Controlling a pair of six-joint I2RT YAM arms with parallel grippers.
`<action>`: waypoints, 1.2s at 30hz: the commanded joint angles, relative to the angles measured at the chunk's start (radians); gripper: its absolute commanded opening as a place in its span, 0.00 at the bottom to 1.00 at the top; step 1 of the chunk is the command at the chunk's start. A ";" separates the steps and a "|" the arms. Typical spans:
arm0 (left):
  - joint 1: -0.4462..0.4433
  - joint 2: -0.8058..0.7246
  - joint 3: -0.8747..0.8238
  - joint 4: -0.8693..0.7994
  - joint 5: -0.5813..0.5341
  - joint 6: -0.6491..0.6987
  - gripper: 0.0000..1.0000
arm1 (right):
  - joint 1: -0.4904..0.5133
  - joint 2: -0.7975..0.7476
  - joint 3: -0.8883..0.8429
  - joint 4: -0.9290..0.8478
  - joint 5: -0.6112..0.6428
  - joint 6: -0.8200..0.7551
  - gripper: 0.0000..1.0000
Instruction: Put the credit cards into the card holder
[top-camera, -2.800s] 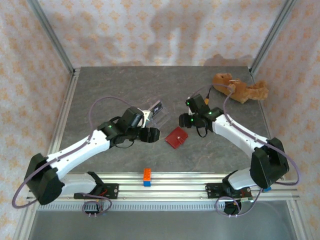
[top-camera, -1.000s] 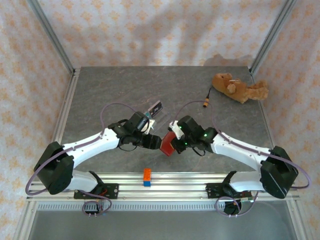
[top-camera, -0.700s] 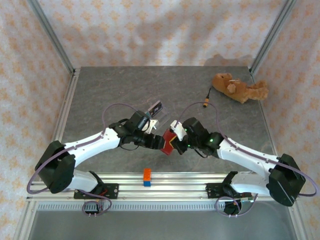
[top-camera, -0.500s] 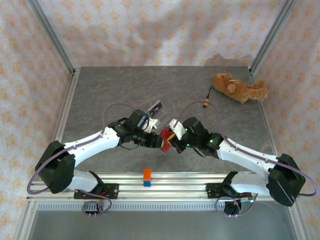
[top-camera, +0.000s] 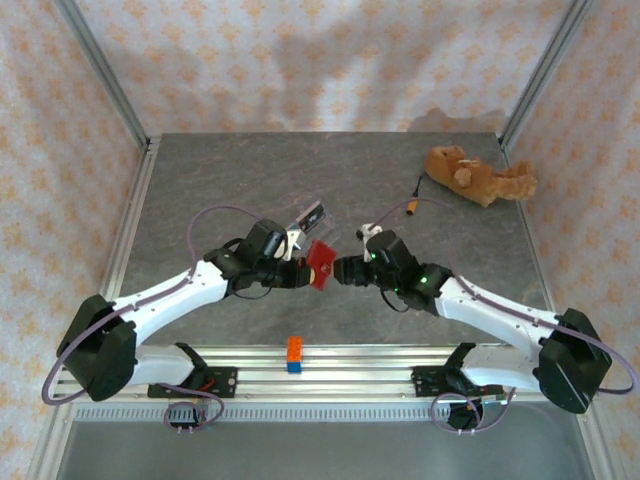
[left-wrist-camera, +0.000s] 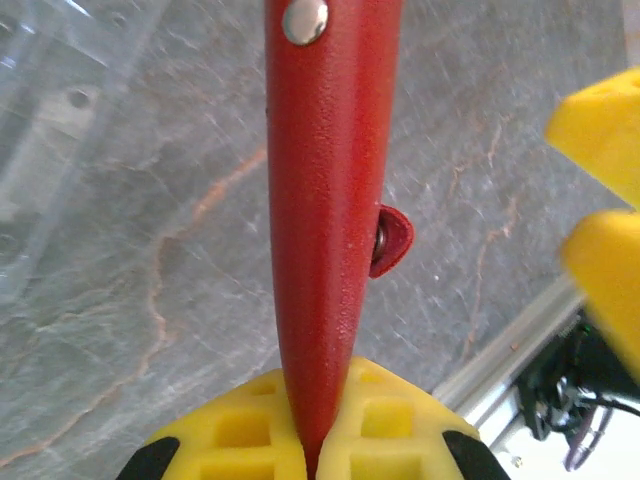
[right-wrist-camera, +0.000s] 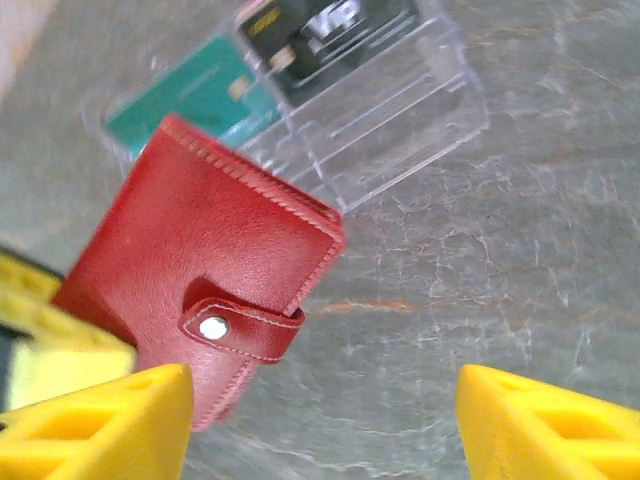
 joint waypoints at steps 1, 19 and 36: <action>-0.010 -0.045 0.003 0.019 -0.111 -0.005 0.00 | 0.004 -0.002 0.056 -0.068 -0.023 0.427 0.60; -0.030 -0.024 0.010 0.143 -0.019 -0.062 0.00 | 0.019 0.258 0.225 -0.070 -0.132 0.575 0.42; -0.030 -0.005 0.018 0.083 -0.094 -0.003 0.00 | 0.019 0.257 0.218 -0.229 0.062 0.533 0.00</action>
